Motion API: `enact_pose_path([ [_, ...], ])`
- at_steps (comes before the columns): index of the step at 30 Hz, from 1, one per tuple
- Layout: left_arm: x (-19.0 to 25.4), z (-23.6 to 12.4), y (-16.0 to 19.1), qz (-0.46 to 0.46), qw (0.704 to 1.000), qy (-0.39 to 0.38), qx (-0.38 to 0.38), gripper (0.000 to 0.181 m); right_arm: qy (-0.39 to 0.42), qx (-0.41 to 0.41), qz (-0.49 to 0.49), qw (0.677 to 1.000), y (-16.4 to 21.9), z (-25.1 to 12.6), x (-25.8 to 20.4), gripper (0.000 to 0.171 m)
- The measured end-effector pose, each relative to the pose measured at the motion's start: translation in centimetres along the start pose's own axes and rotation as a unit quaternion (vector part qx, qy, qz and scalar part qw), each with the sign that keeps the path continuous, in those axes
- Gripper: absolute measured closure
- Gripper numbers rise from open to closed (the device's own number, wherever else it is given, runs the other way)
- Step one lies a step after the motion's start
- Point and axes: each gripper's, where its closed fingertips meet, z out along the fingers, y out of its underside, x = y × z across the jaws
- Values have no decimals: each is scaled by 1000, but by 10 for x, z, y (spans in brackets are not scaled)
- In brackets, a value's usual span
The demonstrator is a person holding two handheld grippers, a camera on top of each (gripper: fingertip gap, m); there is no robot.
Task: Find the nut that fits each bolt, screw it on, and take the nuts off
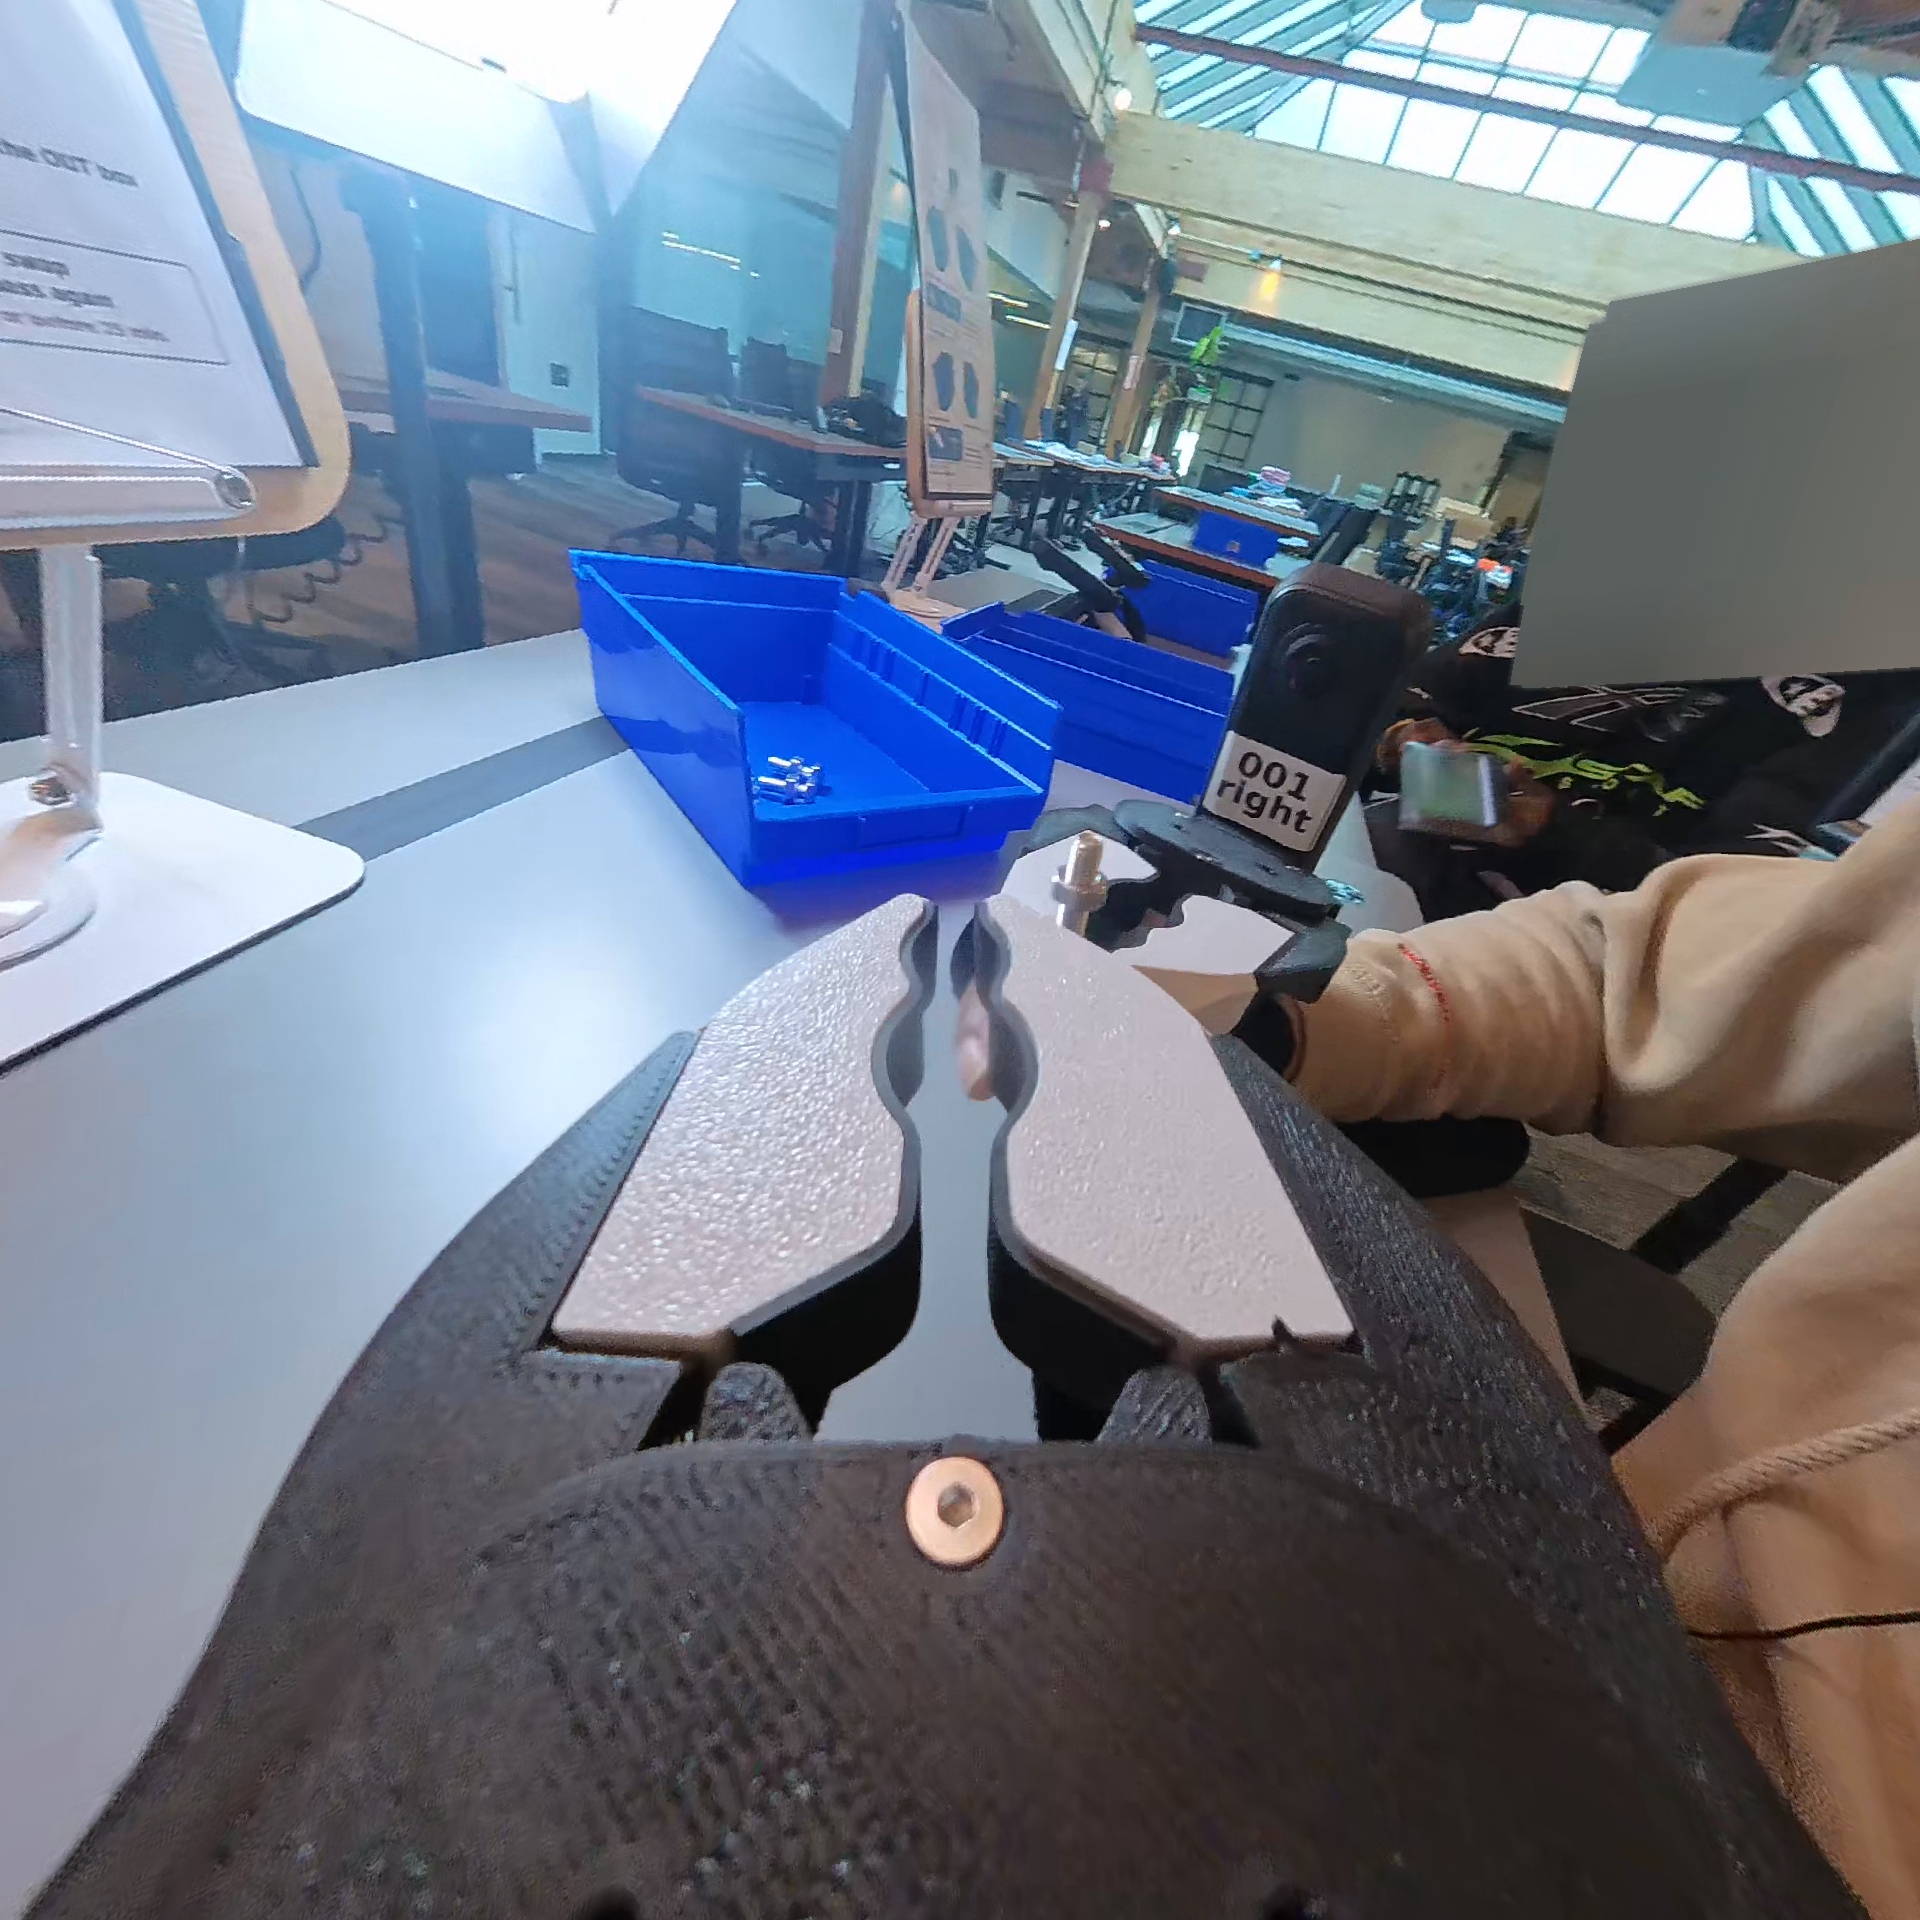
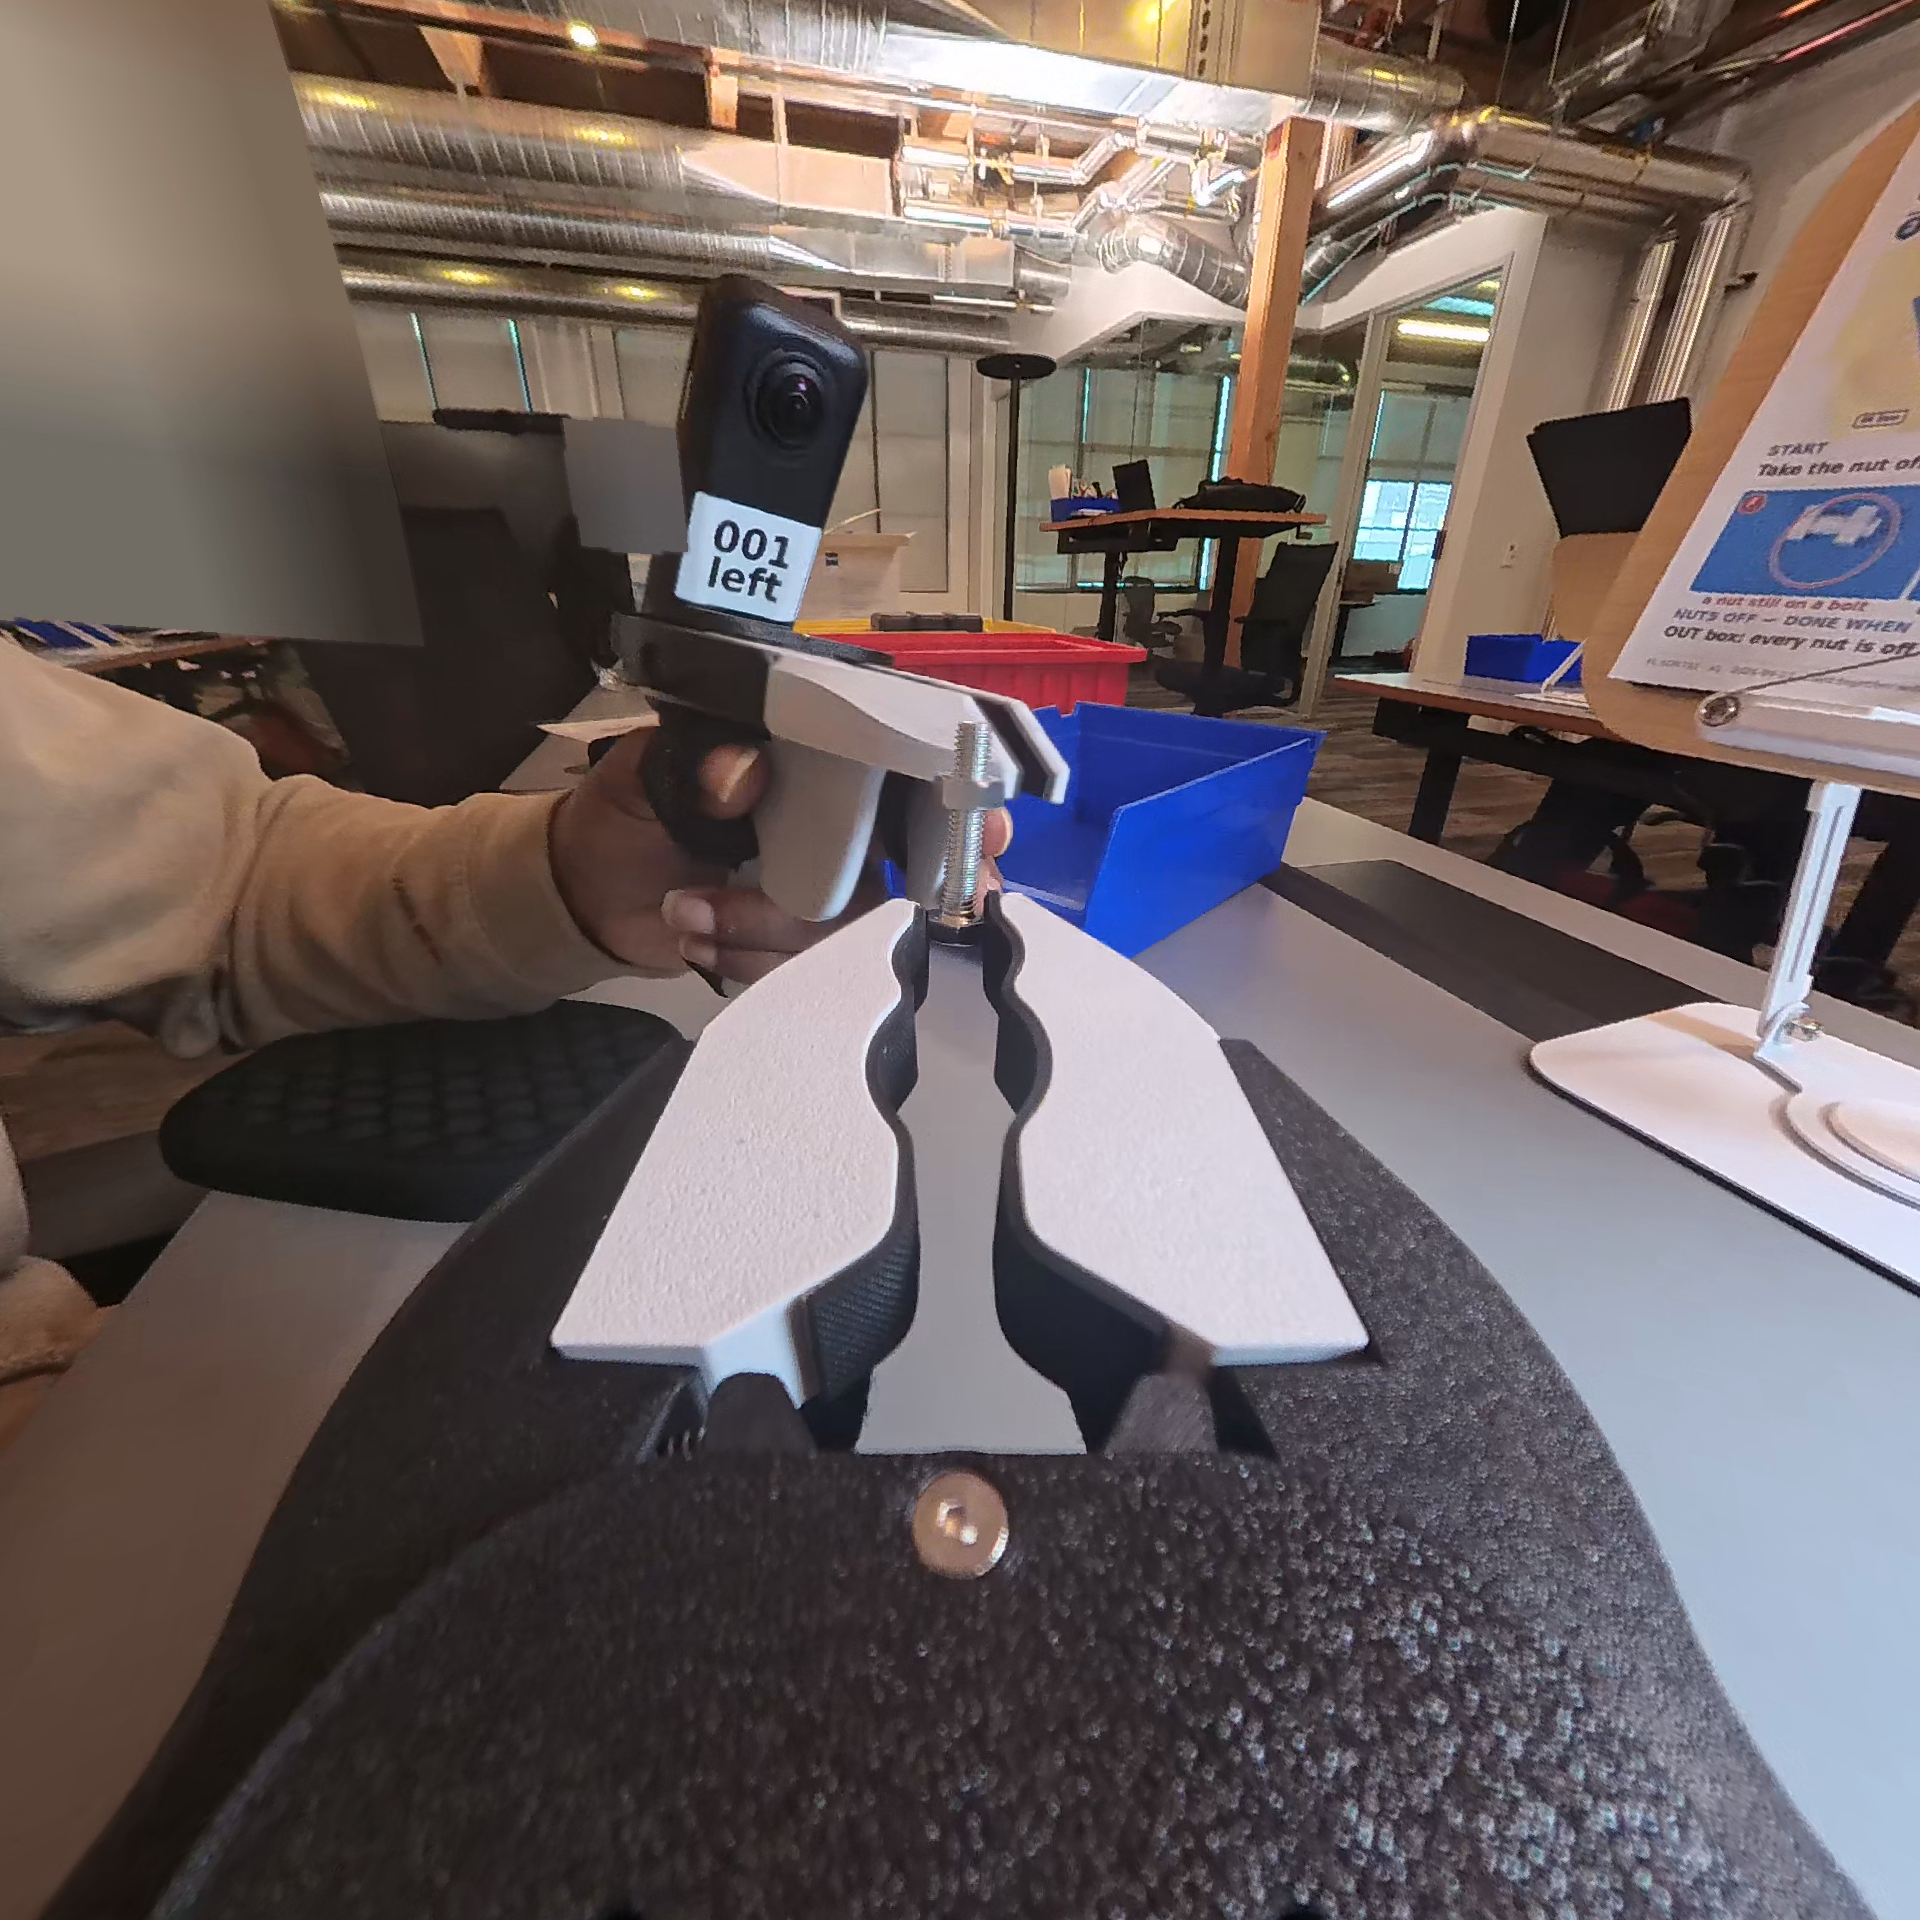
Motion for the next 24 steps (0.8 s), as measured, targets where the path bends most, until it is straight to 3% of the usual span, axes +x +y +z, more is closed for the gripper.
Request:
enact_pose_path([
  [5, 20, 5, 0, 15, 999, 36, 0, 156, 0, -8, -1, 1000, 3, 2, -1, 161],
  [7, 13, 5, 1, 24, 1000, 17, -4, 161, 1, -5, 0, 1000, 2, 1, -1, 161],
  [8, 6, 3, 1, 17, 1000, 0, -3, 175, -2, 4, 4, 1000, -1, 0, -1, 161],
  [9, -2, 1, 0, 11, 1000, -18, -1, 178, -1, 6, 6, 1000, -2, -1, 0, 161],
  [16, 19, 6, 0, 7, 999, 38, -1, 152, 0, -5, 0, 1000, 2, 2, -1, 161],
  [18, 14, 6, 1, 18, 1000, 19, -2, 157, 0, -3, 0, 1000, 1, 2, -2, 161],
  [20, 4, 1, -2, 6, 1000, -1, 5, 176, 1, 7, 7, 1000, -2, -1, 1, 161],
  [24, 6, 1, -4, -2, 1000, 14, 10, 164, 5, 4, 4, 1000, -2, -1, 2, 161],
])
